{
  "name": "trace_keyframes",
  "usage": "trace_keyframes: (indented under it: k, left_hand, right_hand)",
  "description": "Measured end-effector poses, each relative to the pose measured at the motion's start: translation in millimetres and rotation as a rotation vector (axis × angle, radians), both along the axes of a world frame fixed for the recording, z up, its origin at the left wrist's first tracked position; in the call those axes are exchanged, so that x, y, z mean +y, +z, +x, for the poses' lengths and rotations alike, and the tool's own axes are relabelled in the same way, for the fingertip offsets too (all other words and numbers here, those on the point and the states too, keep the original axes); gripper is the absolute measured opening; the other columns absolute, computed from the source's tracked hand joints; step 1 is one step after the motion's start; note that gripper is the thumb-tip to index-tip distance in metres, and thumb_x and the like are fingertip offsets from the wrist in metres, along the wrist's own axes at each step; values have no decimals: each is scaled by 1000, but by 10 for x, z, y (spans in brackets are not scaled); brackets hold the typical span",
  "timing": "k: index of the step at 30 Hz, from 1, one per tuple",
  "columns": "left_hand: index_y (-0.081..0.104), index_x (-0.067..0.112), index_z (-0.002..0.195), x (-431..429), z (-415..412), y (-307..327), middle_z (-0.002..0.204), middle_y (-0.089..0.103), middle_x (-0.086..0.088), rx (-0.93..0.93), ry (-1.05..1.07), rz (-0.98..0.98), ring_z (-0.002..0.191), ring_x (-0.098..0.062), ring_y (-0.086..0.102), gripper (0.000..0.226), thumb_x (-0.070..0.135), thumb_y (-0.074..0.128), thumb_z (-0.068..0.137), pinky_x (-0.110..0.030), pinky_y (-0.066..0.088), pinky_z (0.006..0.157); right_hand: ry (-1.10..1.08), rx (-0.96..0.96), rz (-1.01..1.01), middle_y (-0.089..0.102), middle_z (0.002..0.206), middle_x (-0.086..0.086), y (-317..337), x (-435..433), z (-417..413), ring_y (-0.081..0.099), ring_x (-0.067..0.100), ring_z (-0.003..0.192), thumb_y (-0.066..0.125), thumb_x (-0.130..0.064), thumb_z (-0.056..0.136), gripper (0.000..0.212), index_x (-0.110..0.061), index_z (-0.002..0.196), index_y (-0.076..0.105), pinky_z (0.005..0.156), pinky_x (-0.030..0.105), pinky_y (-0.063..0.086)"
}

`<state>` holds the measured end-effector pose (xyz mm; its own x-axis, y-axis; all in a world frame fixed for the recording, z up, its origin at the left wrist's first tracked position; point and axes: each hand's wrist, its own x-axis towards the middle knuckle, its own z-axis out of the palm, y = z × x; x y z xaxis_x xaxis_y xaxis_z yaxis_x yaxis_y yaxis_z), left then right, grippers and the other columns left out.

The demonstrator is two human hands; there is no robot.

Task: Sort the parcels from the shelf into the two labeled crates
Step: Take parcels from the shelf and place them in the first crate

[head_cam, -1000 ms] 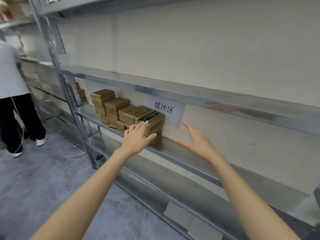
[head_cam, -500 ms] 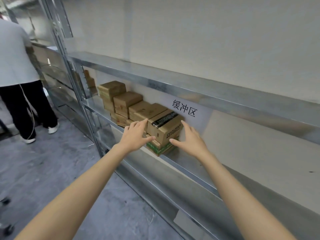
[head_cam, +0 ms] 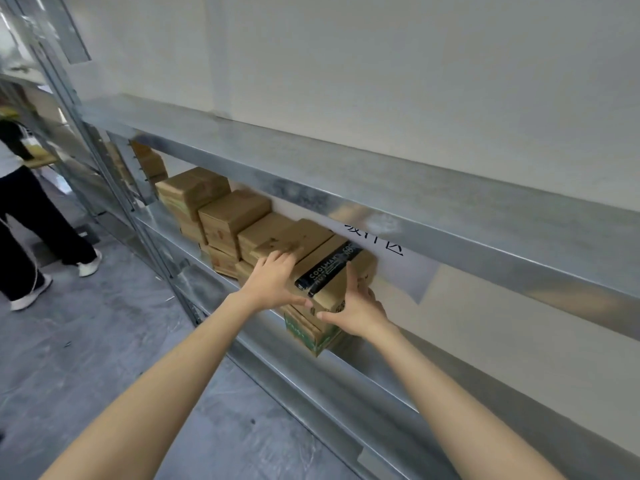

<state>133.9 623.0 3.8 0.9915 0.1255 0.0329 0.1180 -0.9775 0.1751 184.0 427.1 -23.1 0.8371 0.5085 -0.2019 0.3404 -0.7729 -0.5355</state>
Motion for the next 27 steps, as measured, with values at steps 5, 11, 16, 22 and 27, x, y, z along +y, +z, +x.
trace_keyframes:
  k: [5,11,16,22,27]
  left_hand:
    - [11,22,156,91,154,-105,158,27,-2,35,-69,-24,145,-21,18,125,69,76,60,-40,17,116]
    - [12,23,155,185,275,-177,159,26,0,0,-175,-18,147,-19,14,126,69,77,58,-39,17,115]
    - [9,22,155,225,342,-193,160,21,1,1,-247,-15,148,-17,10,125,67,77,61,-40,16,117]
    - [11,11,154,183,361,-298,160,22,-5,-29,-315,-15,149,-18,8,123,71,71,65,-40,-2,121]
    - [19,5,152,181,270,-264,156,30,-10,-45,-347,-116,147,-23,20,123,69,73,63,-41,9,121]
  right_hand:
    - [-18,75,58,4,164,14,-171,73,94,29,35,144,79,-55,70,134,-35,150,-27,109,46,41]
    - [-72,93,135,20,161,11,-230,96,117,44,32,133,83,-46,65,135,-39,150,-22,98,35,48]
    - [-81,145,173,28,159,6,-213,18,129,56,27,116,82,-27,68,131,-38,153,-18,75,23,46]
    - [-88,158,213,28,157,11,-200,-30,75,51,11,79,77,-7,71,124,-30,156,-12,49,2,38]
    - [-134,112,217,23,161,7,-77,-10,-119,48,28,129,78,-3,73,122,-25,156,-9,87,15,47]
